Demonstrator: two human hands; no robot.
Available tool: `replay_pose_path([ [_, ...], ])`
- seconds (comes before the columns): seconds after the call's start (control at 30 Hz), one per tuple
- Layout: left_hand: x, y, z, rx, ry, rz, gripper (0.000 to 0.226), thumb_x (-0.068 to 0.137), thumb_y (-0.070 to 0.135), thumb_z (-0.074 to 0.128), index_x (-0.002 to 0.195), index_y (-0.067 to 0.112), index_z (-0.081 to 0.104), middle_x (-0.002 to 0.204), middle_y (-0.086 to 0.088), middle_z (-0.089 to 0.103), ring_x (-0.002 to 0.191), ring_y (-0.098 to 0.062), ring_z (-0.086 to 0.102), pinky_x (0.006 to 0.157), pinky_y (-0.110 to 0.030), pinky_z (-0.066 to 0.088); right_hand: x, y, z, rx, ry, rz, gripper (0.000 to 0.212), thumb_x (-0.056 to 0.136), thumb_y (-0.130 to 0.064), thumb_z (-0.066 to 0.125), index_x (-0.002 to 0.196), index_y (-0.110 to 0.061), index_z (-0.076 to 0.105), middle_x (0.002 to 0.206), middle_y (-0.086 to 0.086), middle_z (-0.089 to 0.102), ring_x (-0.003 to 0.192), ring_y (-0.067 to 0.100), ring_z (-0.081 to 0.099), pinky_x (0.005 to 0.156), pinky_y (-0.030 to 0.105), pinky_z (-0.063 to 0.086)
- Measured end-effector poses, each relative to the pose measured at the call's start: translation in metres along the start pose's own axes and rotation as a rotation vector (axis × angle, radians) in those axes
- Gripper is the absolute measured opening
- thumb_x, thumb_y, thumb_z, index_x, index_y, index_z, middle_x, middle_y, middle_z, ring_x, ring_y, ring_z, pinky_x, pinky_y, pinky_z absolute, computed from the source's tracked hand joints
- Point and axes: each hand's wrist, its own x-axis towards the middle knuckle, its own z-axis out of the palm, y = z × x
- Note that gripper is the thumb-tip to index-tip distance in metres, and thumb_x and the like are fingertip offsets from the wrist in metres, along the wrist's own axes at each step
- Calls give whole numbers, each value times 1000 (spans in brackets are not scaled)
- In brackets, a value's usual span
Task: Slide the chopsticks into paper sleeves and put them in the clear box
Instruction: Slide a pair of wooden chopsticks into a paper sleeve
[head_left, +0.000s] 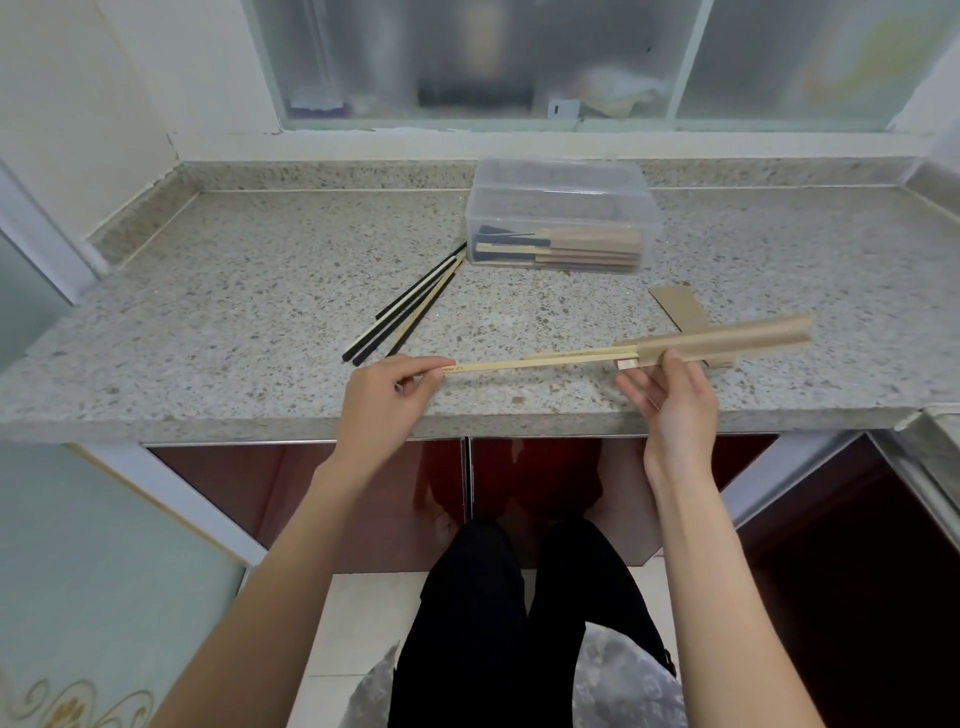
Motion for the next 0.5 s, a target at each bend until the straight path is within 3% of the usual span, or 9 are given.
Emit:
replay_pose_path([
  [0.2, 0, -2, 1, -53, -31, 52, 18, 88, 19, 64, 101, 25, 72, 90, 3, 71, 75, -16, 57, 66, -26, 44, 2, 1, -2, -34, -42, 49, 22, 100, -17, 45, 87, -10, 60, 87, 11, 63, 80, 20, 66, 76, 27, 58],
  [0.4, -8, 7, 18, -93, -84, 13, 19, 87, 24, 65, 104, 29, 71, 97, 12, 71, 84, -1, 62, 73, -12, 44, -3, 3, 3, 45, -72, 142, 21, 100, -15, 45, 92, -6, 62, 84, 9, 70, 81, 18, 70, 74, 25, 57],
  [0.5, -12, 16, 31, -222, -21, -88, 21, 84, 23, 69, 104, 27, 63, 99, 12, 68, 84, 2, 64, 74, -13, 49, -10, 6, 11, 54, -59, 140, 21, 100, -14, 45, 90, -8, 62, 77, 3, 71, 75, 15, 70, 71, 23, 57],
])
